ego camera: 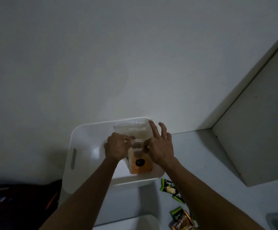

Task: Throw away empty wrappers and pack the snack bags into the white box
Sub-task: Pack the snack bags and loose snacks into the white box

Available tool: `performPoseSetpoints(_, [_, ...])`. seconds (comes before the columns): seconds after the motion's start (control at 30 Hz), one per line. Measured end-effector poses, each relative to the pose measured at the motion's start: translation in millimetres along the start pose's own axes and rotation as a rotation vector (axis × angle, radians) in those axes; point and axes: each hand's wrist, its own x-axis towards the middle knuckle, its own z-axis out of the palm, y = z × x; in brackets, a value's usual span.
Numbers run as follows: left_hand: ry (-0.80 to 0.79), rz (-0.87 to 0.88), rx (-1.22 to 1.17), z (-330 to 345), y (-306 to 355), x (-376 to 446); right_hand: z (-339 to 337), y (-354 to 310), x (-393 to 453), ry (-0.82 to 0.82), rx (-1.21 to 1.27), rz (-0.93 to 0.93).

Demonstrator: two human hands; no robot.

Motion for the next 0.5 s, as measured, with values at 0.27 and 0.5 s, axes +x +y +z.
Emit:
performPoseSetpoints(0.27, [0.084,0.046,-0.112,-11,0,-12,-5,0,-4,0.0,0.059,0.021])
performPoseSetpoints(0.5, [0.143,0.054,-0.173,-52,12,-49,-46,-6,-41,0.05,0.102,0.072])
